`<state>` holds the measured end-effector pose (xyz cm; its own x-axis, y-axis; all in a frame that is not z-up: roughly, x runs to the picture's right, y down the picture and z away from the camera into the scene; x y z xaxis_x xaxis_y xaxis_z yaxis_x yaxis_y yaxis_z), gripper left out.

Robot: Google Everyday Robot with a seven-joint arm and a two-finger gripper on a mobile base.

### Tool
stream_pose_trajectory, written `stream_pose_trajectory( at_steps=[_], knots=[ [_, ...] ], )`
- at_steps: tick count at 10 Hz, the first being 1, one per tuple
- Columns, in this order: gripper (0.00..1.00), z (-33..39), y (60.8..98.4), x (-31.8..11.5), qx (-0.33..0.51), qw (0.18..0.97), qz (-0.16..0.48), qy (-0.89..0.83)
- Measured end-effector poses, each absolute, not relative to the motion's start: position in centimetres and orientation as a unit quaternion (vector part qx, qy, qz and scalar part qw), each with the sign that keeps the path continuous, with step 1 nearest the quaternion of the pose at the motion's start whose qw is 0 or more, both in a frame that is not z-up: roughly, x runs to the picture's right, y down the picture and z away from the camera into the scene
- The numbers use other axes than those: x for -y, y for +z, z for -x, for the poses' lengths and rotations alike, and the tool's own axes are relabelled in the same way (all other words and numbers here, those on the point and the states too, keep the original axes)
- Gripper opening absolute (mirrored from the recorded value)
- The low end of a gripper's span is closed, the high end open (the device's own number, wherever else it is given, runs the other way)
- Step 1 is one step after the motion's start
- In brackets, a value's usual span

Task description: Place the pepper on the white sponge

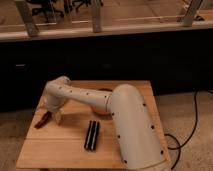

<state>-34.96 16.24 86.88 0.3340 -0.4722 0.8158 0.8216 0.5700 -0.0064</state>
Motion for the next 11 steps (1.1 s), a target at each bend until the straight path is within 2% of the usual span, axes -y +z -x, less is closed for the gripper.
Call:
stream_pose_trajectory(
  at_steps=[2, 3, 5, 6, 7, 10, 11],
  knots=[
    [0.79, 35.5, 87.1, -15.9, 0.406, 0.787, 0.213, -0.413],
    [0.74, 35.7, 87.2, -15.8, 0.407, 0.786, 0.211, -0.414],
    [0.52, 36.1, 87.4, -15.6, 0.41, 0.784, 0.208, -0.418],
    [0.45, 36.2, 87.4, -15.7, 0.41, 0.783, 0.208, -0.419],
    [0.32, 36.4, 87.3, -15.7, 0.411, 0.782, 0.207, -0.419],
    [0.05, 35.9, 87.1, -15.6, 0.414, 0.784, 0.204, -0.415],
    [0.0, 35.5, 86.9, -15.5, 0.415, 0.786, 0.202, -0.412]
  ],
)
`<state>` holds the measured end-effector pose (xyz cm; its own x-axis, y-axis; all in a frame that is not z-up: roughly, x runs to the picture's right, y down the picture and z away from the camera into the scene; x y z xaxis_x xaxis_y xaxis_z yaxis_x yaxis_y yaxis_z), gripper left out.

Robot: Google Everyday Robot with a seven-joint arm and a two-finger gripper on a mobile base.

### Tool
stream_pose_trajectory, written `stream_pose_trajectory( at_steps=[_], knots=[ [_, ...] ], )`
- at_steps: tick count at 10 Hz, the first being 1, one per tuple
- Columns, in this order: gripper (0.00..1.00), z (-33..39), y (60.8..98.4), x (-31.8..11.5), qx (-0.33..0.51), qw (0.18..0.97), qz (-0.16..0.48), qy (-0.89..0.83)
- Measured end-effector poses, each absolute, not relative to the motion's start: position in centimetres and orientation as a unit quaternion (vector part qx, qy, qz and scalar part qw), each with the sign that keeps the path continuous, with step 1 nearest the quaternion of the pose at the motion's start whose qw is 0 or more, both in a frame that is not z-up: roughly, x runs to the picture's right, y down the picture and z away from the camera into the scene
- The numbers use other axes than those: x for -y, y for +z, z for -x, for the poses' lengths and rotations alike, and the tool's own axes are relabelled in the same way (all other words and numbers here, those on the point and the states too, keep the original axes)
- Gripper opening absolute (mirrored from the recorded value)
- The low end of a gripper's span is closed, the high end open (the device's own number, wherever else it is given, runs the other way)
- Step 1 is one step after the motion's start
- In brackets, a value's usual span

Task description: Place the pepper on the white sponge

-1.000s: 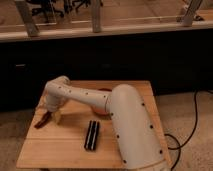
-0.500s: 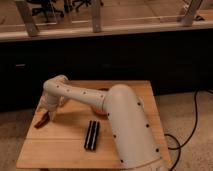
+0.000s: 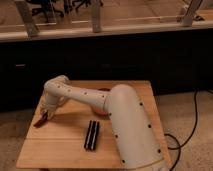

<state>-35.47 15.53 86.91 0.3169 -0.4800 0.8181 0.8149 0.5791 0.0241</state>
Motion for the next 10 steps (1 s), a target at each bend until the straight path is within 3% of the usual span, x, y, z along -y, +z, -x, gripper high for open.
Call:
stream_pose_trajectory(
  at_steps=[10],
  knots=[
    [0.0, 32.0, 85.0, -14.7, 0.435, 0.795, 0.178, -0.383]
  ],
)
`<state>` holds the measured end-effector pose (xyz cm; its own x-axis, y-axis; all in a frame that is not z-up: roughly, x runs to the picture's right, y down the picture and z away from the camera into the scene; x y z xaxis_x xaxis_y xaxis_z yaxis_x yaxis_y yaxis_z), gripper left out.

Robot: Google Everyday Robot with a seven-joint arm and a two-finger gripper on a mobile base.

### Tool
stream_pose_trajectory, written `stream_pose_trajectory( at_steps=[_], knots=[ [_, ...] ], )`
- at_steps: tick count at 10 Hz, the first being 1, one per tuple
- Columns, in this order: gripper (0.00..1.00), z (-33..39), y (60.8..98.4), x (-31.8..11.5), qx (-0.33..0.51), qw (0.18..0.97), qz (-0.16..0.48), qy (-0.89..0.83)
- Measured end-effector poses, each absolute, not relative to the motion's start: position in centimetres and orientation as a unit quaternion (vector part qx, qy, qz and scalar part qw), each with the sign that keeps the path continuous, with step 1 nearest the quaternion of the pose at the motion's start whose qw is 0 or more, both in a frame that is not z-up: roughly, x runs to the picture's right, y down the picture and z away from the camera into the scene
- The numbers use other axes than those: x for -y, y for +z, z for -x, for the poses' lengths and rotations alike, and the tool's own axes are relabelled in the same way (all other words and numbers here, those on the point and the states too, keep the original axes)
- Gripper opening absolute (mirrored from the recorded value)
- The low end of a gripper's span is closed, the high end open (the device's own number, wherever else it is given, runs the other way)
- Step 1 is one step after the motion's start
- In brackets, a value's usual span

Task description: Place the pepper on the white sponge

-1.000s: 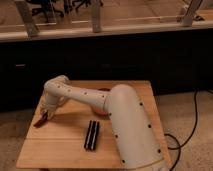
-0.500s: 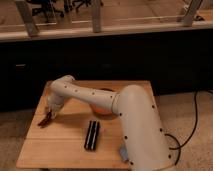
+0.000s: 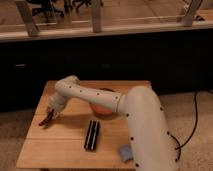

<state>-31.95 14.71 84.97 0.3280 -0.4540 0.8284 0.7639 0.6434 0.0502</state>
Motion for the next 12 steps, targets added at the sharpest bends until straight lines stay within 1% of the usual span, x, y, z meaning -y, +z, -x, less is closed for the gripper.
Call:
stream_pose_trajectory(
  at_steps=[6, 12],
  knots=[
    [0.0, 32.1, 82.5, -15.8, 0.466, 0.781, 0.172, -0.378],
    [0.0, 29.6, 79.2, -17.2, 0.474, 0.782, 0.163, -0.37]
  ],
)
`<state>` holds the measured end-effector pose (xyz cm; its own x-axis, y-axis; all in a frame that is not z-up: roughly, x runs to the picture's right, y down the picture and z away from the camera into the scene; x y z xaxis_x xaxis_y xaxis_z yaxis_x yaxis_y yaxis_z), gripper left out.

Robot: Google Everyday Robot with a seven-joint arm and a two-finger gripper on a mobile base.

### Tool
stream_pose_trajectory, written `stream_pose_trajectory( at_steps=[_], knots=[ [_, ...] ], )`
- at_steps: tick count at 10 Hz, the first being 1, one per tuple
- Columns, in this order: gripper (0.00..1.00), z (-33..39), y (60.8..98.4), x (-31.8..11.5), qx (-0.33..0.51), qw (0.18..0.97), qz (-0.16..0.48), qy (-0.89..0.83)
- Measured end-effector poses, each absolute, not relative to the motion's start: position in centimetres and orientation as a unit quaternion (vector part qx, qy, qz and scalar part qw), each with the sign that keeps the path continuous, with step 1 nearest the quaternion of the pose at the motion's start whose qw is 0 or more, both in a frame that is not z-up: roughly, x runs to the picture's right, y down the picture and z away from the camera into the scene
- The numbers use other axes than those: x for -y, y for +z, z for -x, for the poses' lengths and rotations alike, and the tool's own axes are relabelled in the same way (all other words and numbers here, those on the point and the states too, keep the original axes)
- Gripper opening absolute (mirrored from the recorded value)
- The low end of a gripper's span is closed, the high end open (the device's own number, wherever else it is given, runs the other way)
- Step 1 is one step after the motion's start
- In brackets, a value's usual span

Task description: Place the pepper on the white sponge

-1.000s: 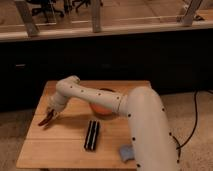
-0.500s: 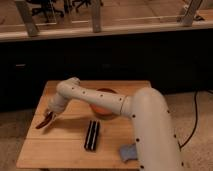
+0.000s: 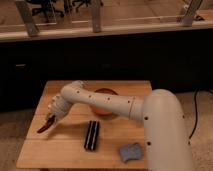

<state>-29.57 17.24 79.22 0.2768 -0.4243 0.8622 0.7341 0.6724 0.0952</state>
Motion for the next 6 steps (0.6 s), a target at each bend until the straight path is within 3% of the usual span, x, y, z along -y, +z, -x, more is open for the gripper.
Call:
stream_pose_trajectory(
  at_steps=[6],
  knots=[
    [0.0, 26.1, 76.0, -17.9, 0.48, 0.787, 0.15, -0.357]
  ],
)
